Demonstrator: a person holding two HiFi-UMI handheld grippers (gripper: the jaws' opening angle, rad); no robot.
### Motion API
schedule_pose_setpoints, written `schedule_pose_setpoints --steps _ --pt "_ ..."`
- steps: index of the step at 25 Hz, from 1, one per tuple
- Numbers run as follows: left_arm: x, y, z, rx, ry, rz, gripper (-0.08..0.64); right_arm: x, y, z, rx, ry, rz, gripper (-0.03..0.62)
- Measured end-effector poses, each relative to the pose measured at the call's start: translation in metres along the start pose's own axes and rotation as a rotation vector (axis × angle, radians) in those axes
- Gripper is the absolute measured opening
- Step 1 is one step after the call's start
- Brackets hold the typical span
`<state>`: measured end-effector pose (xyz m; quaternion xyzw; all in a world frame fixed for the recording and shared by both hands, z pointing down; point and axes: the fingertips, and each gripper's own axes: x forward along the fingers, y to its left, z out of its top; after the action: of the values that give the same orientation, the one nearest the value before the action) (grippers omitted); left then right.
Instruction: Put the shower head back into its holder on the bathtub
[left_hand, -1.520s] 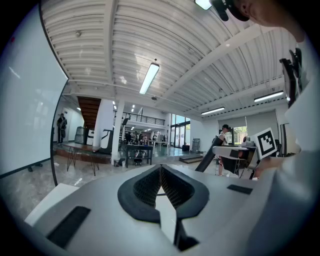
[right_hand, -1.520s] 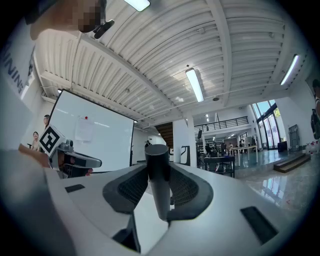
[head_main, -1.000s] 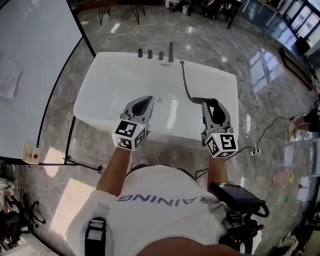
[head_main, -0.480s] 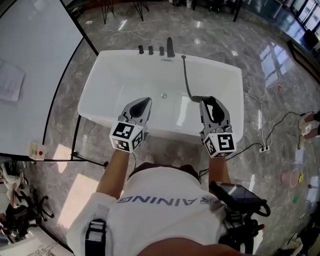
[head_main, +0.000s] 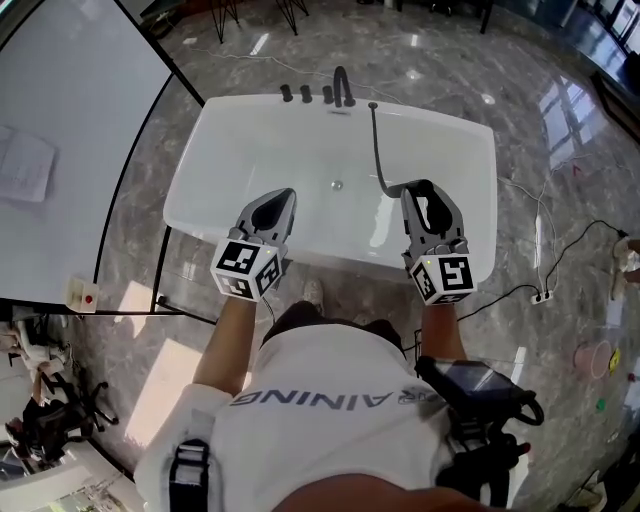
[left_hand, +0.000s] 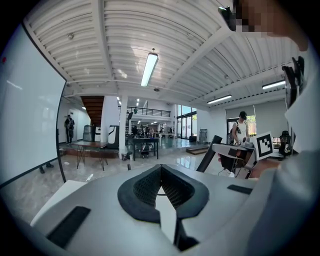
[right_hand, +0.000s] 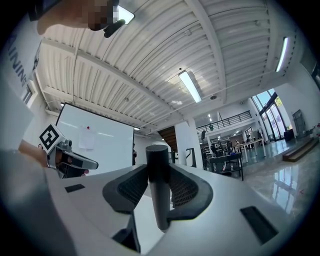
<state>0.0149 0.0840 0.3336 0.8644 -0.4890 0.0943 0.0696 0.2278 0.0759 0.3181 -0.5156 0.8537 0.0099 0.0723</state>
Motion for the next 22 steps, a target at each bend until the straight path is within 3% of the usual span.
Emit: schedule_pose_setpoints --steps 13,22 --pt "0.061 0.051 0.010 -0.020 -0.025 -0.074 0.014 0.066 -0.011 0.008 -0.013 -0.010 -0.034 0.132" --pt "0.101 0.149 0.019 -0.058 -0.069 -0.115 0.014 0.164 -0.004 0.049 -0.075 -0.078 -0.089 0.129"
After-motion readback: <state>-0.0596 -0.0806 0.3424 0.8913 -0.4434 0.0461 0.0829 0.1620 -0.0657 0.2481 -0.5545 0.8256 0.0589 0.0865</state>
